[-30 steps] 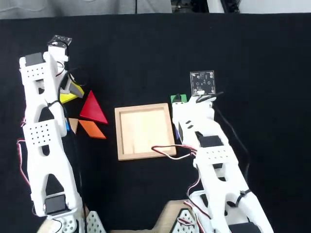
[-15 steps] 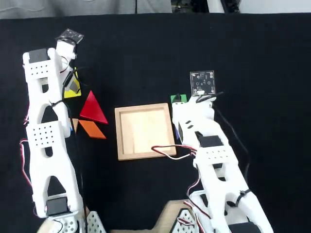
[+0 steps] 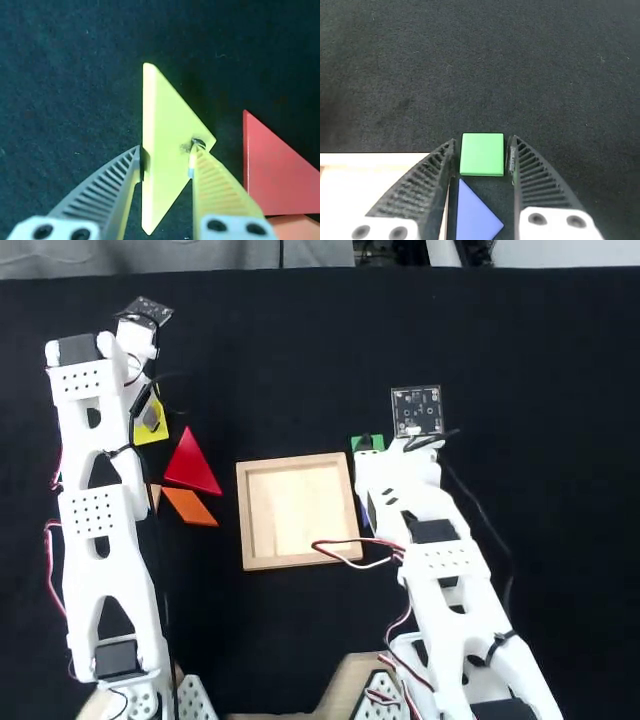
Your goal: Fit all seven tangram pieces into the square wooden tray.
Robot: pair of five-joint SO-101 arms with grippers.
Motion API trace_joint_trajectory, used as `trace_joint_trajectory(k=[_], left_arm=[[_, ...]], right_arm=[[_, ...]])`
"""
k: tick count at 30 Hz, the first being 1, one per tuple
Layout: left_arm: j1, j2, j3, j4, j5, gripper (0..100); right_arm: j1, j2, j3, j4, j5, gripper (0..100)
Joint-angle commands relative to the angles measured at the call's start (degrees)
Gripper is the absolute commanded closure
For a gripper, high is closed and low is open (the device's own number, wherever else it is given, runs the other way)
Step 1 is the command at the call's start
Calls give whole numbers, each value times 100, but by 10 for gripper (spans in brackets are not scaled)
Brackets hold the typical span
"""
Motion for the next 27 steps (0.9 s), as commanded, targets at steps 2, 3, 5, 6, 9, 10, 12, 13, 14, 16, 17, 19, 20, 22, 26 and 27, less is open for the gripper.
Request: trace_joint_trajectory(k=[2,3,5,6,9,10,12,13,14,16,17,19,20,22,26,27], left_arm=[[215,-246,-338,79,114,845],[242,-264,-338,79,176,845],[295,-396,-277,79,237,845],[338,-466,-233,79,246,845],[532,-774,312,88,273,845],[611,-923,620,88,255,845],[813,-1240,1402,88,229,845],[901,-1442,1798,88,229,845],[971,-1679,2167,88,185,846],[1077,-2171,2818,79,-35,873],[1112,-2426,3108,79,-149,898],[1156,-2892,3582,70,-352,948],[1156,-3086,3758,62,-431,966],[1156,-3376,4040,53,-571,968],[1138,-3446,3952,44,-396,920],[1112,-3446,3873,44,-220,899]], right_arm=[[26,-13,-356,-132,53,828],[26,-13,-356,-132,53,828],[26,-22,-356,-132,53,828],[26,-22,-356,-132,53,828],[26,-22,-356,-132,53,828],[26,-22,-356,-132,53,828],[26,-22,-356,-132,62,828],[26,-31,-356,-132,62,828],[26,-31,-356,-132,62,828],[26,-31,-356,-132,62,828],[26,-31,-356,-132,62,828],[26,-31,-356,-132,62,828],[26,-31,-356,-132,62,828],[26,-31,-356,-132,62,828],[26,-31,-356,-132,62,828],[26,-31,-356,-132,62,828]])
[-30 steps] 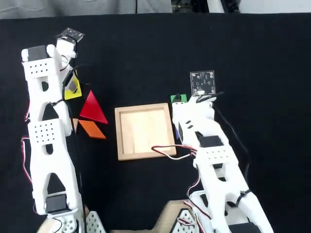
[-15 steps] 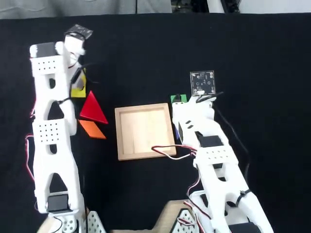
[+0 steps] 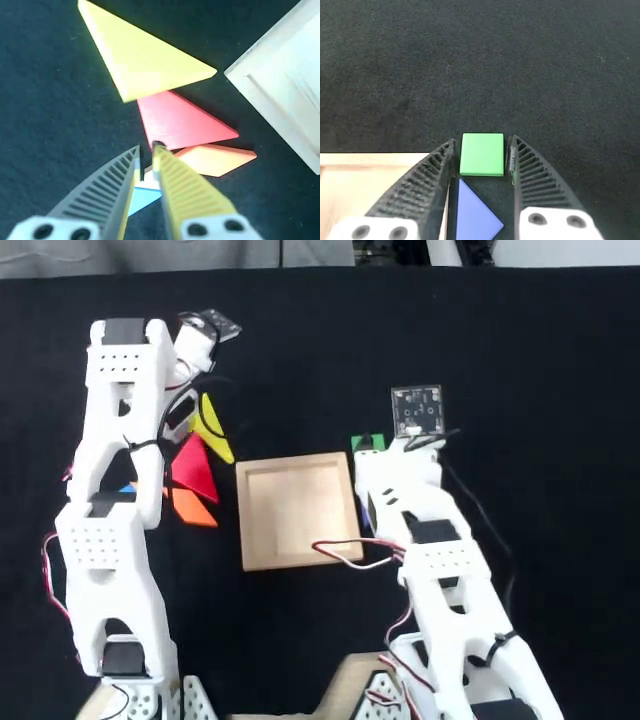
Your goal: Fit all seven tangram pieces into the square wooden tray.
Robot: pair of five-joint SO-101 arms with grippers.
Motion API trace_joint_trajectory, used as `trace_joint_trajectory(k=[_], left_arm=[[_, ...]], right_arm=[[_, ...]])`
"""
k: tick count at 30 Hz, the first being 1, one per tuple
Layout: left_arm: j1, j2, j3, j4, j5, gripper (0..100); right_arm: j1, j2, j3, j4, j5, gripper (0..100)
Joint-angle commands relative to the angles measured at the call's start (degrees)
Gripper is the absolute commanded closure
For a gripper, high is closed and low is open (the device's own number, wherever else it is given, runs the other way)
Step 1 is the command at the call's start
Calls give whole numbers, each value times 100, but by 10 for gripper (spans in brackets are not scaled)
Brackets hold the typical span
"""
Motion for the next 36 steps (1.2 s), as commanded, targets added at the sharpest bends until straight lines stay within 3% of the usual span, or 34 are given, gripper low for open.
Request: trace_joint_trajectory(k=[1,6,13,15,28,36], left_arm=[[48,-387,-233,35,448,876],[-92,-387,-75,-668,1477,759],[13,-387,708,-1125,4633,749],[-13,-387,848,-1143,5240,741],[-119,-26,1481,-2602,5820,721],[-295,264,1279,-2435,5820,718]], right_arm=[[26,-22,-356,-132,62,828],[26,-13,-356,-132,62,828],[26,-13,-356,-132,62,828],[26,-13,-356,-132,62,828],[26,-22,-356,-132,62,828],[26,-22,-365,-132,62,828]])
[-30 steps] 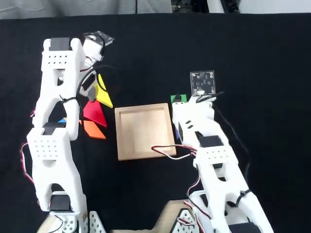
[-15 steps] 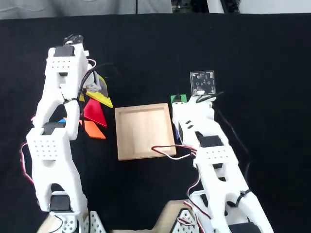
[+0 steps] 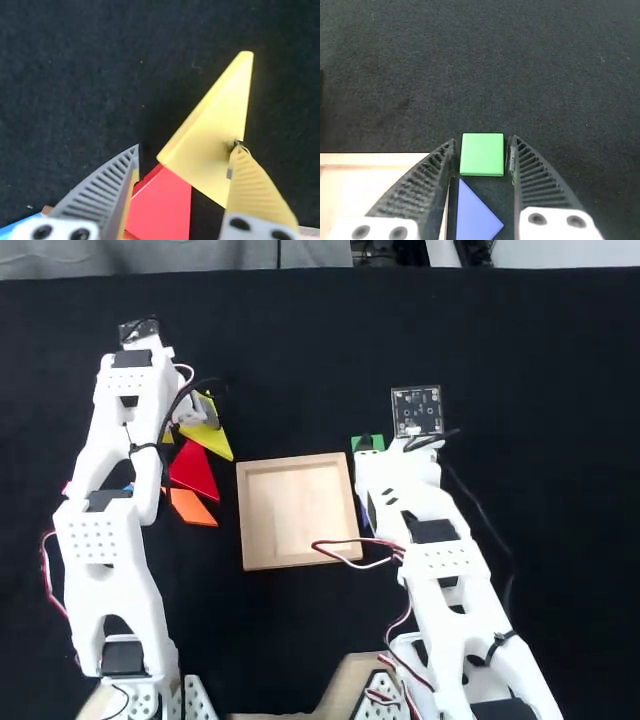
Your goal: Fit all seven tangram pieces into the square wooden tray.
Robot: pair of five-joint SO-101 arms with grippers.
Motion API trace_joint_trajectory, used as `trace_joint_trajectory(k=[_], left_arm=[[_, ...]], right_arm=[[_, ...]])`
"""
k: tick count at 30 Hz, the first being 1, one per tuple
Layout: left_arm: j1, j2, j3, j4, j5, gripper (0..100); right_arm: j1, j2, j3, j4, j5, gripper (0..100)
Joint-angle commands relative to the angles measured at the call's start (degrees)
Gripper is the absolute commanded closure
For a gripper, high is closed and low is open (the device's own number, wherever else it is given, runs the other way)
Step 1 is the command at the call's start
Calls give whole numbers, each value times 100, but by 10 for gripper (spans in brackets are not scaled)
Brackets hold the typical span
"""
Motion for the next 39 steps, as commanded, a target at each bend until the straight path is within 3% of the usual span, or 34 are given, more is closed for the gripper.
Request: trace_joint_trajectory(k=[1,12,24,30,36,39], left_arm=[[-75,-79,-259,237,62,718],[207,457,-813,149,26,721],[330,774,-2229,1222,18,722],[418,1002,-2501,1319,18,723],[602,1116,-2545,1169,-185,854],[611,1143,-2782,1257,-387,872]], right_arm=[[26,-22,-365,-132,62,828],[26,-4,-365,-132,62,828],[26,-13,-365,-132,62,828],[26,-22,-365,-132,62,828],[26,-22,-365,-132,62,828],[26,-22,-365,-132,62,828]])
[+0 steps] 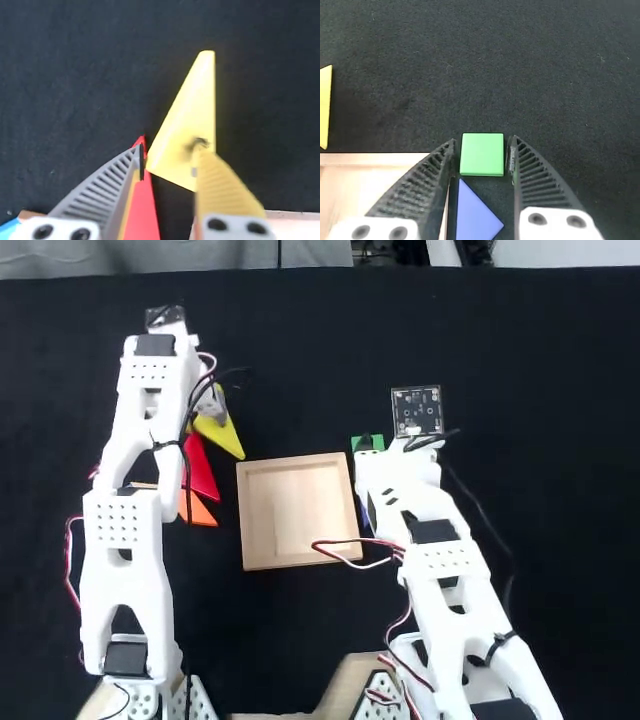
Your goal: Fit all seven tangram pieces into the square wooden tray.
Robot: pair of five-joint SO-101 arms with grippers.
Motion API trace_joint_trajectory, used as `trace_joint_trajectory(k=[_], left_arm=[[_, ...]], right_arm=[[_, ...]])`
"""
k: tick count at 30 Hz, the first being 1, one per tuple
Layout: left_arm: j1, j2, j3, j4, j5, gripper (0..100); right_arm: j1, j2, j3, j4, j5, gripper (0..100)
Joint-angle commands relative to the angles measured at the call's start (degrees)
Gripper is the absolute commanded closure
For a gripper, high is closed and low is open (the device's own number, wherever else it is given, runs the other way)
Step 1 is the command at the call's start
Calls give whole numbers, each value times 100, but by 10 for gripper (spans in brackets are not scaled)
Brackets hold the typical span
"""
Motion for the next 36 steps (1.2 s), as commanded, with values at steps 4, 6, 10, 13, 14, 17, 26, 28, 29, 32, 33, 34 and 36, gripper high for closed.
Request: trace_joint_trajectory(k=[4,6,10,13,14,17,26,28,29,32,33,34,36], left_arm=[[92,-18,-708,246,-220,876],[119,-18,-778,273,-220,877],[268,-18,-787,273,-193,877],[400,-18,-752,281,-220,877],[418,-18,-752,281,-220,880],[426,-44,-787,237,-220,948],[664,-44,-787,246,-220,935],[716,-18,-787,237,-220,934],[725,-18,-787,237,-229,933],[725,-18,-787,229,-229,932],[725,-18,-787,229,-229,932],[725,-18,-778,229,-229,931],[725,-9,-734,229,-229,930]], right_arm=[[26,-22,-365,-132,62,828],[26,-31,-365,-132,62,828],[26,-31,-365,-132,62,828],[26,-31,-365,-132,62,828],[26,-31,-365,-132,62,828],[26,-31,-365,-141,62,828],[26,-31,-374,-141,211,828],[26,-31,-374,-141,343,828],[26,-31,-374,-141,334,828],[26,-31,-374,-141,334,828],[26,-31,-374,-141,334,828],[26,-31,-374,-141,334,828],[26,-31,-374,-141,334,828]])
